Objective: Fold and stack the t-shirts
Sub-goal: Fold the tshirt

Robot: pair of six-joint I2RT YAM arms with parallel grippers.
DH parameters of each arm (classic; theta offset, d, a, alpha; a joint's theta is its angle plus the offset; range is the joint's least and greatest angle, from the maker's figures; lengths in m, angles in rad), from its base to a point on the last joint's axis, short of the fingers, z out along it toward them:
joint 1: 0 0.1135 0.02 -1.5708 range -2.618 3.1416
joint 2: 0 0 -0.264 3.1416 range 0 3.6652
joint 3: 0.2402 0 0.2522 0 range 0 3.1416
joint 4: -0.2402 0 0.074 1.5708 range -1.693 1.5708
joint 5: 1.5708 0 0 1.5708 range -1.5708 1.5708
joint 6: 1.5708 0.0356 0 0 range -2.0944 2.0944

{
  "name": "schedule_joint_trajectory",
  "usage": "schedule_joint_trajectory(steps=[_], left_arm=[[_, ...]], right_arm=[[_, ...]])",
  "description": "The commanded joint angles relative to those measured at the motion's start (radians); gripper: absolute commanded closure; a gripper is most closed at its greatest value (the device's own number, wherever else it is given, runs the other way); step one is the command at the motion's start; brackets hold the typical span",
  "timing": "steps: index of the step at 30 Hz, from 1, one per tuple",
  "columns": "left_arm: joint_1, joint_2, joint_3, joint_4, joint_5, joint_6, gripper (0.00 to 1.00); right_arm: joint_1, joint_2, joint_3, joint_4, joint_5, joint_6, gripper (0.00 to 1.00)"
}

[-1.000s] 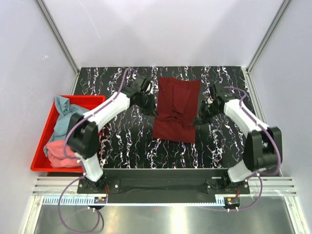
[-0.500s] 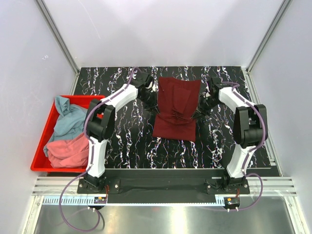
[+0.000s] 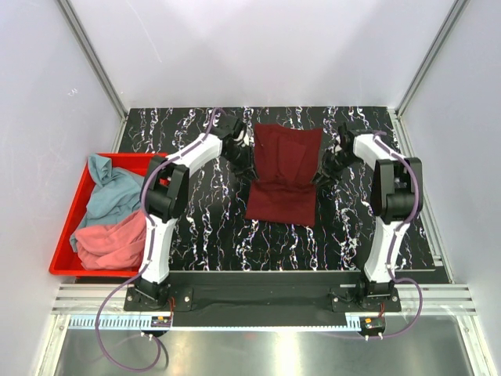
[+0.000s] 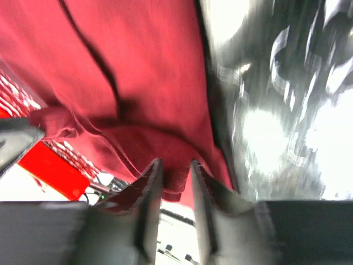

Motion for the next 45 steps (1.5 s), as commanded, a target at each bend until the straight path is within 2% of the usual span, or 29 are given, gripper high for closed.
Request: schedule_joint_trajectory(steps=[1,2,5,8,10,11,12,15,17,21,24,28,31,37,42,45], left_arm=[[0.041,-0.004,0.092,0.03,-0.068,0.001,0.67],[0.047,-0.01,0.104,0.03,-0.076,0.004,0.65],[0.058,-0.065,0.137,0.004,-0.137,0.033,0.62],[0.057,-0.163,0.039,0.036,-0.107,0.047,0.56],[0.05,-0.214,-0.024,0.057,-0.011,0.04,0.56],[0.044,-0.235,-0.07,0.071,0.017,0.038,0.59],[0.023,-0.255,-0.159,0.111,0.039,0.04,0.61],[-0.02,-0.329,-0.334,0.222,0.114,0.032,0.66],[-0.035,-0.338,-0.374,0.264,0.152,0.015,0.67],[-0.039,-0.272,-0.408,0.396,0.206,-0.06,0.7],[-0.037,-0.213,-0.364,0.307,0.185,-0.08,0.78],[-0.036,-0.287,-0.503,0.315,0.062,-0.098,0.8],[-0.035,-0.283,-0.59,0.326,0.074,-0.089,0.8],[-0.046,-0.306,-0.685,0.29,0.022,-0.033,0.81],[-0.052,-0.438,-0.68,0.223,-0.002,0.029,0.8],[-0.052,-0.475,-0.624,0.209,0.03,0.044,0.75]], right_arm=[[-0.018,0.094,0.133,0.007,0.012,-0.046,0.64],[-0.018,0.114,0.208,-0.018,0.018,-0.059,0.61],[-0.019,0.105,0.284,-0.096,0.058,-0.081,0.5],[-0.016,0.013,0.25,-0.121,0.098,-0.09,0.44],[0.002,-0.059,0.175,-0.119,0.09,-0.095,0.44],[0.016,-0.082,0.119,-0.118,0.095,-0.102,0.43],[0.027,-0.105,0.088,-0.11,0.104,-0.104,0.43],[0.083,-0.191,-0.044,-0.038,0.037,-0.087,0.46],[0.134,-0.214,-0.119,0.005,0.007,-0.07,0.47],[0.148,-0.187,-0.215,0.127,-0.107,0.0,0.8],[0.148,-0.194,-0.276,0.143,-0.117,0.017,0.85],[0.146,-0.226,-0.369,0.152,-0.105,-0.018,0.87],[0.143,-0.219,-0.472,0.2,-0.092,-0.009,0.87],[0.102,-0.216,-0.552,0.2,-0.04,-0.004,0.87],[0.1,-0.335,-0.479,0.105,-0.072,-0.023,0.84],[0.1,-0.317,-0.376,0.077,-0.069,-0.038,0.77]])
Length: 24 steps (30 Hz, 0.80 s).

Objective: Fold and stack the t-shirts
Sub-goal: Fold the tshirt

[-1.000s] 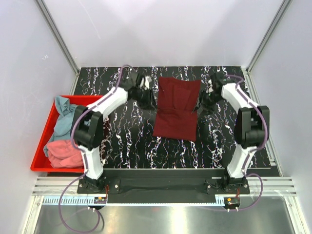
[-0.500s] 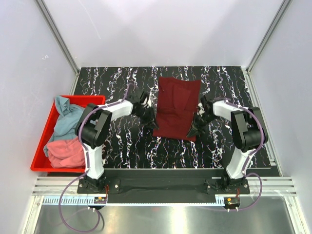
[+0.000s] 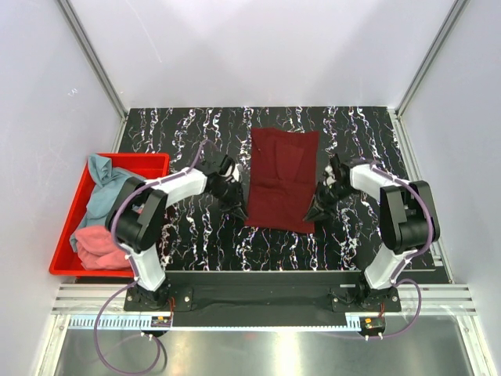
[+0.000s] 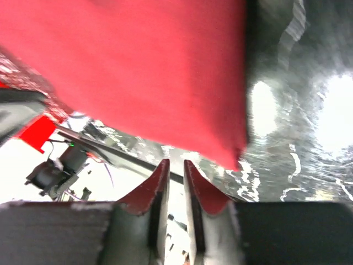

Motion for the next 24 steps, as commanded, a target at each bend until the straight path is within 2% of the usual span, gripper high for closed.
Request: schedule_joint_trajectory(steps=[1,5,9,14,20,24], left_arm=[[-0.001,-0.069,0.112,-0.023,0.003,0.053,0.75],[0.005,0.052,0.25,0.064,0.126,0.007,0.75],[0.007,0.244,0.365,0.203,0.247,-0.089,0.75],[0.034,0.388,0.436,0.368,0.275,-0.167,0.77],[0.122,0.408,0.39,0.296,0.194,-0.135,0.79],[0.143,0.358,0.407,0.215,0.186,-0.041,0.74]], right_arm=[[-0.008,-0.014,0.158,-0.028,0.026,-0.034,0.75],[-0.019,0.121,0.268,-0.004,-0.018,-0.022,0.74],[-0.056,0.266,0.365,0.048,-0.051,-0.002,0.75],[-0.106,0.374,0.492,0.042,-0.077,-0.021,0.79],[-0.154,0.445,0.577,-0.042,-0.054,-0.086,0.79],[-0.152,0.39,0.597,-0.074,-0.046,-0.1,0.78]])
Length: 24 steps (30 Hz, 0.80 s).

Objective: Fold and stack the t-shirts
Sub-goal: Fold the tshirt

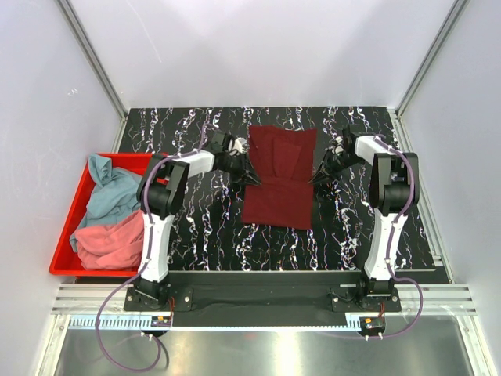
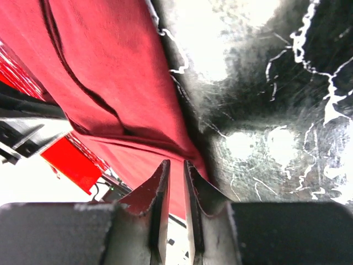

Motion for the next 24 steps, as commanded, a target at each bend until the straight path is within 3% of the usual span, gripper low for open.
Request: schedule_joint_trajectory(steps=[1,3,11,12,13,16,20,23,24], left_arm=[[0.022,-0.085,0.016,-0.092,-0.056,0.102,0.73],[0.022,-0.127,0.011,-0.103,-0.035,0.114,0.69],[0.02,-0.266,-0.068,-0.152,-0.078,0.157,0.66],[0.02,-0.298,-0.084,-0.164,-0.113,0.186,0.65],[0.02,-0.349,-0.099,-0.19,-0.133,0.203,0.64],[0.02,-0.456,-0.205,-0.221,-0.182,0.257,0.59],[0.019,-0.565,-0.395,-0.187,-0.182,0.267,0.53],[0.017,-0.61,-0.53,-0.137,-0.152,0.209,0.43],[0.017,-0.619,-0.558,-0.105,-0.144,0.194,0.39]], right_arm=[[0.006,-0.063,0.034,-0.055,0.012,-0.042,0.77],[0.006,-0.091,0.02,-0.041,0.015,-0.039,0.75],[0.005,-0.02,0.043,-0.055,0.015,-0.035,0.72],[0.006,-0.054,0.028,-0.062,0.035,-0.042,0.7],[0.006,-0.074,0.014,-0.082,0.069,-0.052,0.58],[0.011,-0.174,-0.089,-0.11,0.083,-0.085,0.43],[0.05,-0.348,-0.3,-0.095,0.068,-0.086,0.33],[0.11,-0.473,-0.469,-0.031,0.032,-0.032,0.3],[0.129,-0.52,-0.538,-0.008,0.029,0.002,0.19]])
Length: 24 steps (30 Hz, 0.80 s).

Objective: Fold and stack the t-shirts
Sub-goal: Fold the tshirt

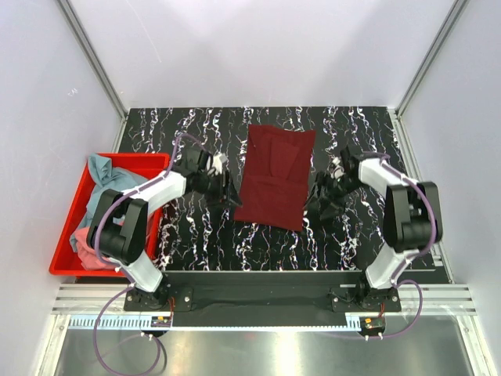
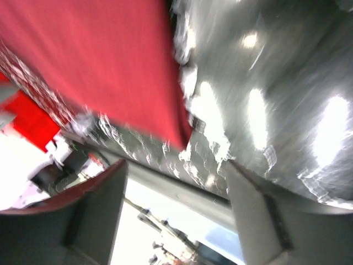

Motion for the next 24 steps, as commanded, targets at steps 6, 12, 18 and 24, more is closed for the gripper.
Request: schedule_joint_trajectory(steps=[6,12,18,24], left_arm=[[-0.012,-0.08,-0.19,0.127,-0.063,-0.151,0.4],[-0.027,-0.077,-0.219,0.136,-0.098,-0.249,0.41],[-0.033,-0.053,-0.27,0.247,-0.105,-0.399,0.44],[-0.042,-0.008,-0.228,0.19,-0.182,-0.456,0.51]], right_arm=[[0.109,-0.15,-0.279,0.238,-0.087,0.161,0.0],[0.109,-0.154,-0.314,0.273,-0.043,0.204,0.0],[0.108,-0.111,-0.331,0.361,-0.03,0.275,0.03],[0.108,-0.075,-0.352,0.454,0.002,0.359,0.31]])
